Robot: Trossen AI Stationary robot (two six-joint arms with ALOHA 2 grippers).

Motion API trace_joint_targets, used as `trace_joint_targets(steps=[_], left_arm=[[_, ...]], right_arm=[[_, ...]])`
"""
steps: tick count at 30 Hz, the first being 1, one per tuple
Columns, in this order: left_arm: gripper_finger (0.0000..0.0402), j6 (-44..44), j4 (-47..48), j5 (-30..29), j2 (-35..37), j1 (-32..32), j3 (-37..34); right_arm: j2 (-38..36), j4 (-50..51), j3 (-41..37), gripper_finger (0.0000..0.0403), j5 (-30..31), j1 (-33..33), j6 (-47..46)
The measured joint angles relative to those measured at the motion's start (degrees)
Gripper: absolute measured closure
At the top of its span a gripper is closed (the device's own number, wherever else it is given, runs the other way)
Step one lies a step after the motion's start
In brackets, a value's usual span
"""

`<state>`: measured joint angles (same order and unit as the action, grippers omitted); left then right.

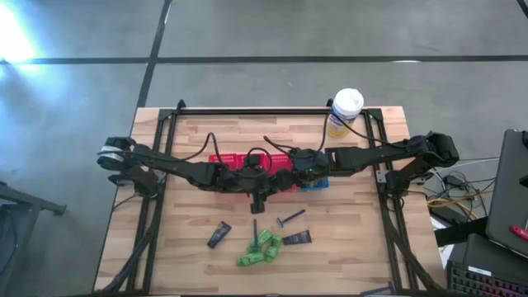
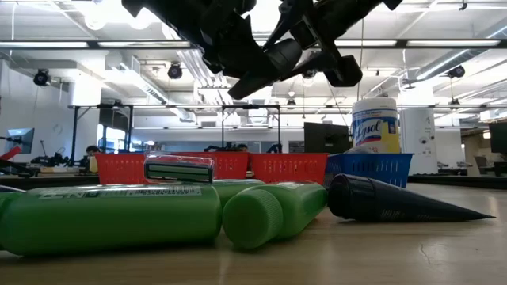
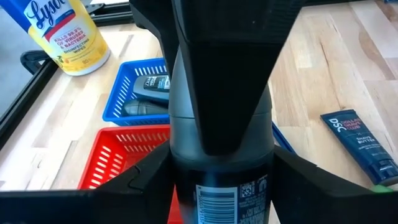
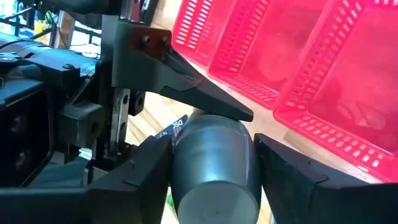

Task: Pick & Place Travel size toiletries
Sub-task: Put the black deodorant into the blue bin

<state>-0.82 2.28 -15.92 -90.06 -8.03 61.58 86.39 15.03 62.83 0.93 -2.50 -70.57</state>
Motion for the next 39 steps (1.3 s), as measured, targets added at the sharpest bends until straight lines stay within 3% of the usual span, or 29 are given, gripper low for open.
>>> trace_joint_targets(steps=[6, 12, 17, 21, 24, 32, 39], left_arm=[[0.0118, 0.1, -0.3, -1.2, 0.2, 0.0, 0.0], [0.0101, -0.5, 4.8, -3.3, 0.3, 0.0, 0.0], [0.0105, -3.5, 11.9, -4.3, 0.8, 0.0, 0.0], [0.0108, -5.6, 14.4, -5.1, 1.0, 0.1, 0.0], [0.0111, -6.6, 14.2, -5.3, 1.2, 0.2, 0.0], [0.0113, -7.3, 17.2, -5.2, 1.4, 1.5, 0.0], [0.0113, -7.9, 28.4, -2.2, 2.9, 1.6, 0.0]], right_arm=[[0.2, 3.8, 0.0, 0.0214, 2.8, -0.1, 1.0], [-0.9, 18.1, 2.9, 0.0214, 9.8, -0.2, 4.3], [-4.6, 30.6, 6.2, 0.0214, 23.6, -2.8, 3.5], [-5.4, 44.0, 7.2, 0.0214, 35.5, -6.9, -4.5], [-4.8, 48.8, 6.0, 0.0214, 36.6, -8.7, -9.8], [-2.0, 49.4, 0.7, 0.0202, 42.8, -9.6, -17.8], [-1.9, 48.9, -2.5, 0.0205, 38.8, -9.1, -19.5]])
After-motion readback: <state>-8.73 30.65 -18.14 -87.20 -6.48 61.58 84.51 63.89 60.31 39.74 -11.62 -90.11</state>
